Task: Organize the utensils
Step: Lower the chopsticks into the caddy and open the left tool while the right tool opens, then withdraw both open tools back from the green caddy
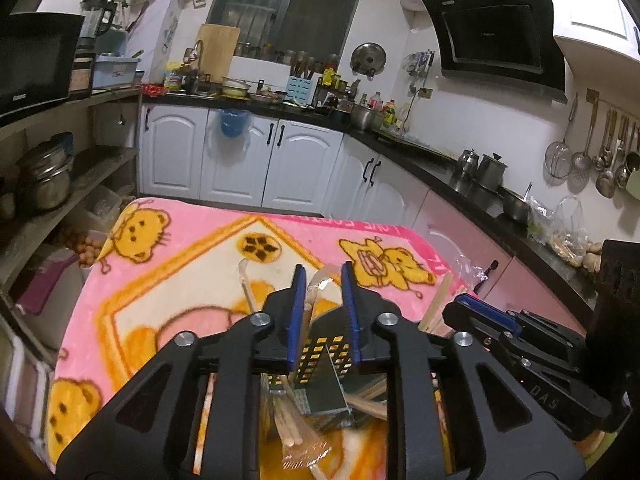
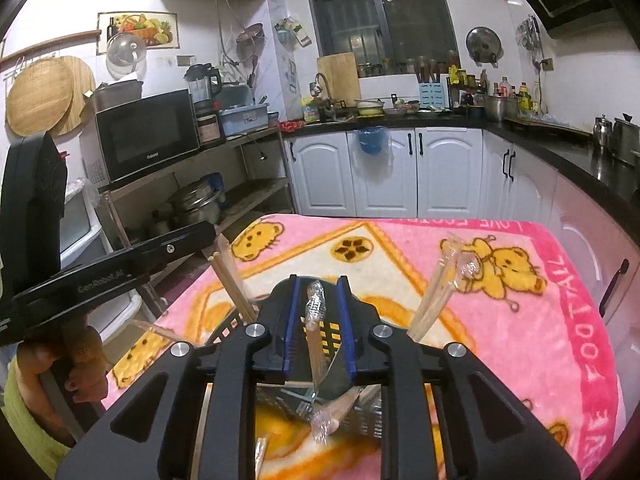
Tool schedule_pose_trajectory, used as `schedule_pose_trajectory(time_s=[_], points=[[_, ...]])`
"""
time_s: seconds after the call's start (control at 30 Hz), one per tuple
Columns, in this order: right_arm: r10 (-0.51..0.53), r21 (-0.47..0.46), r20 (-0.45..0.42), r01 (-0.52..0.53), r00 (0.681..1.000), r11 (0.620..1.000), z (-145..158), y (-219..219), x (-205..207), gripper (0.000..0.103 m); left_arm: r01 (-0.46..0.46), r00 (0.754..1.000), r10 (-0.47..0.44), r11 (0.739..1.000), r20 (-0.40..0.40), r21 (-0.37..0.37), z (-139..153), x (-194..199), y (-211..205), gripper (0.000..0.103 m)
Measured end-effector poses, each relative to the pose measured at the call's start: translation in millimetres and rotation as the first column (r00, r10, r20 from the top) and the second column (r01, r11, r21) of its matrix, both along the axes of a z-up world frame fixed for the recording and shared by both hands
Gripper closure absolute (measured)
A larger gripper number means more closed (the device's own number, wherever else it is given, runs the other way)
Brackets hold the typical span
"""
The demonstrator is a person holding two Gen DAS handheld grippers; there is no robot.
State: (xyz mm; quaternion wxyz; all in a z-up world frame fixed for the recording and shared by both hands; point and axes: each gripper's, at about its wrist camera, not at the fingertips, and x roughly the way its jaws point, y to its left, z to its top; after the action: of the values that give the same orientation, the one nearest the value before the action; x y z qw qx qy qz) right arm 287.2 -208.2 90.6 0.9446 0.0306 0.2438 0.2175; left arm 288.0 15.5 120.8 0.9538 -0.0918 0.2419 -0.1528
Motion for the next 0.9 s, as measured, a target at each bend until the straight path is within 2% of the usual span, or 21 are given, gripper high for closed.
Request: schedule_pose_trajectory(time_s=[0.5, 0.9], points=[[0.020, 0.003, 0.018, -0.020, 1.000, 1.000, 10.7, -7.8, -25.8, 0.076, -0.026, 0.999, 0.026, 1.000, 0.028, 0.002, 10.7, -22.6, 12.7, 0.054], [0.039, -0.005, 0.026, -0.038, 0.999, 0.999, 11.1, -9.3, -49.6, 0.064, -0.024, 0.999, 0.023, 1.000, 0.036, 0.010, 5.7, -48.9, 14.4, 0.030]])
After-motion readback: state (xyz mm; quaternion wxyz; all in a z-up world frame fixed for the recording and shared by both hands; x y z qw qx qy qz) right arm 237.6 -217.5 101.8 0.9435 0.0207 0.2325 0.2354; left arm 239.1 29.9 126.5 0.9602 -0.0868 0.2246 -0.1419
